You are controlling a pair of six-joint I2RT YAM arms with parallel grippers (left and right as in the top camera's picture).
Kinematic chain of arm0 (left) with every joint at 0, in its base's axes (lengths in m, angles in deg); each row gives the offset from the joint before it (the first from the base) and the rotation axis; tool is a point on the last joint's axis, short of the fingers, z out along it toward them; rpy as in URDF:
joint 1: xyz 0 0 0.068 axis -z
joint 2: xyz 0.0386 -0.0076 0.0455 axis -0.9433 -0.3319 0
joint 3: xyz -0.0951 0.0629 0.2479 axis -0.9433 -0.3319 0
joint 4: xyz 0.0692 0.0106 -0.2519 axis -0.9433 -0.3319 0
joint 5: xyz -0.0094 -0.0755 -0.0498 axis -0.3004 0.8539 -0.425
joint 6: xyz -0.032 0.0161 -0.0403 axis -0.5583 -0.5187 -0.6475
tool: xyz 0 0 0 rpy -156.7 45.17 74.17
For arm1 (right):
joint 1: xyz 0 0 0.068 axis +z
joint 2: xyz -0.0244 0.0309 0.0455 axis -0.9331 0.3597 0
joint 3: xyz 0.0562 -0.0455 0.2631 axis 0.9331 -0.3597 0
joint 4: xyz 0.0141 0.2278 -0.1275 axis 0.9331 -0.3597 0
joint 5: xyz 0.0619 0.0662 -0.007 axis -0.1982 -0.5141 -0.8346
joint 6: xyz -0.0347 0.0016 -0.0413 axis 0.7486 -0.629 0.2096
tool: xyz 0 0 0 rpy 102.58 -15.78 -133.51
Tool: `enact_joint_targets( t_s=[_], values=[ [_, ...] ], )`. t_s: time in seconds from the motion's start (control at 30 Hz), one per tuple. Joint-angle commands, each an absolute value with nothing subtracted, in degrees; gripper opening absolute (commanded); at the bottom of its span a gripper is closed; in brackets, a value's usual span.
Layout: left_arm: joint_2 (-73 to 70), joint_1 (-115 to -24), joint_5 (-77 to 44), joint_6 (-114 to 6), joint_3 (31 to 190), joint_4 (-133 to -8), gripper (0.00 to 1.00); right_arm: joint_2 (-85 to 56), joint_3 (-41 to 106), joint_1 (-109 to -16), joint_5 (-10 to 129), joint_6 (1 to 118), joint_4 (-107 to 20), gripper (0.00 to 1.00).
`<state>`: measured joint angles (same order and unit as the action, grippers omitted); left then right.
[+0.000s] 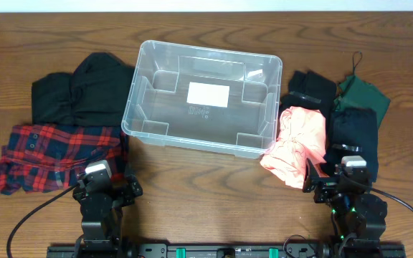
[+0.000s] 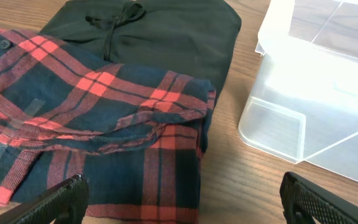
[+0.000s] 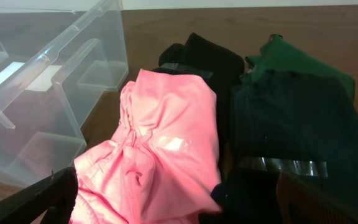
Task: Pack container
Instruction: 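Move the right gripper toward the black folded clothes on the right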
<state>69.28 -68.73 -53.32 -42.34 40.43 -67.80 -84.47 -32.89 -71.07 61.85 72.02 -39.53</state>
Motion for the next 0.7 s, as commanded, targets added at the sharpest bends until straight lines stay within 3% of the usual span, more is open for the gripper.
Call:
enact_joint_targets(
  t_s=[0.0,0.5,0.67],
  values=[
    [69.67,-68.83,-53.37,-42.23,39.47,-67.56,0.98,-84.78,-33.11,-70.77,61.59,72.68,-39.4,0.99],
    [69.67,-68.83,-53.37,-42.23,39.47,-67.56,0.98,-84.78,-33.11,-70.77,61.39,72.41,-39.07,0.99],
    [69.67,-68.83,-53.37,-42.23,39.47,-67.56,0.98,-84.78,-33.14,-70.77,51.84,62.62,-38.16,0.99]
  ],
)
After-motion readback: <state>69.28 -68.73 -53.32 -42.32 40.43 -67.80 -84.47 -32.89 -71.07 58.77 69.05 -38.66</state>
